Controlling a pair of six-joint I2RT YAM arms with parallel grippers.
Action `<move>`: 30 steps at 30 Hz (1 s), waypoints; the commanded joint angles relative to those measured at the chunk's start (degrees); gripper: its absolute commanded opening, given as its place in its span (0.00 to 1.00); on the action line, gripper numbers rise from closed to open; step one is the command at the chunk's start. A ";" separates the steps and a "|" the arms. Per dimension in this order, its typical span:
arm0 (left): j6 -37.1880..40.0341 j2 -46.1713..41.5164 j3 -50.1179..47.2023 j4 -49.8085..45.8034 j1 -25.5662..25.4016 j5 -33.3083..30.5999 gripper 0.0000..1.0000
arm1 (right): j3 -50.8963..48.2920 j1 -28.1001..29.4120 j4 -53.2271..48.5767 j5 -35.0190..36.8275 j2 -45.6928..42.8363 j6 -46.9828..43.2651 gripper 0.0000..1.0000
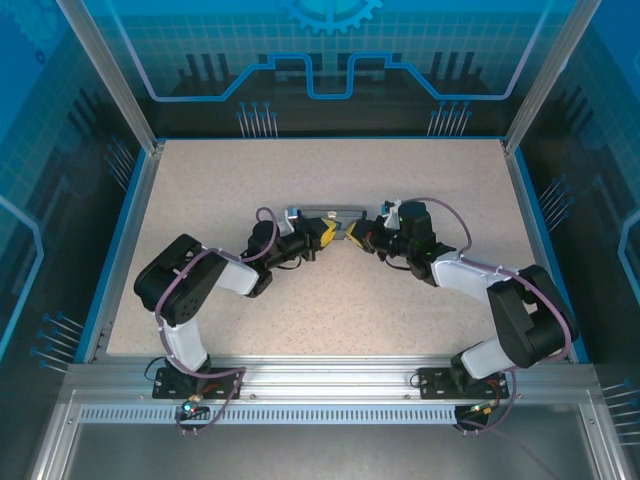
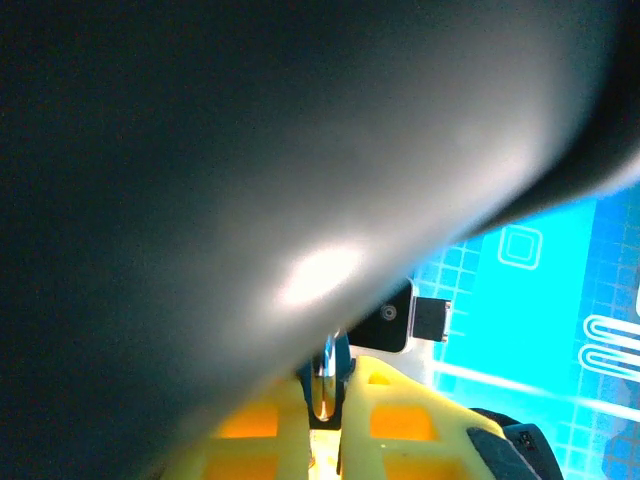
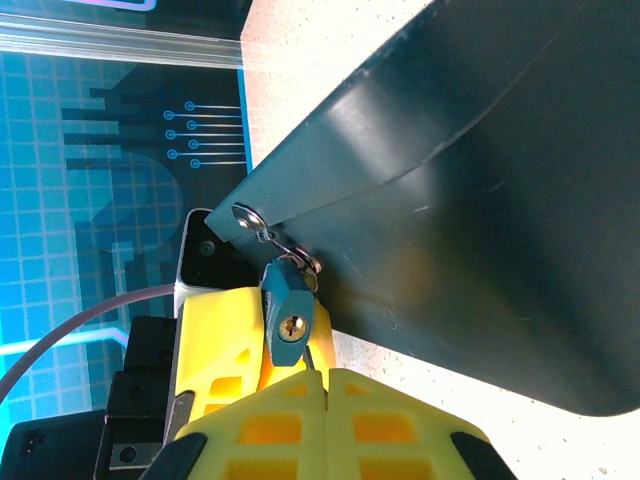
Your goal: Unlock a padlock with a key
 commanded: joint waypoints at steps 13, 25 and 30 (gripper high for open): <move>-0.54 0.25 0.95 4.91 0.50 1.14 0.00 | 2.46 0.31 -0.13 0.52 1.67 -0.35 0.00; -0.54 0.45 0.95 5.02 0.54 1.07 0.00 | 1.16 -0.69 -0.95 0.32 0.35 -0.68 0.00; -0.55 0.54 0.95 4.89 0.52 0.97 0.00 | -0.21 -1.51 -2.23 0.45 -0.92 -1.43 0.00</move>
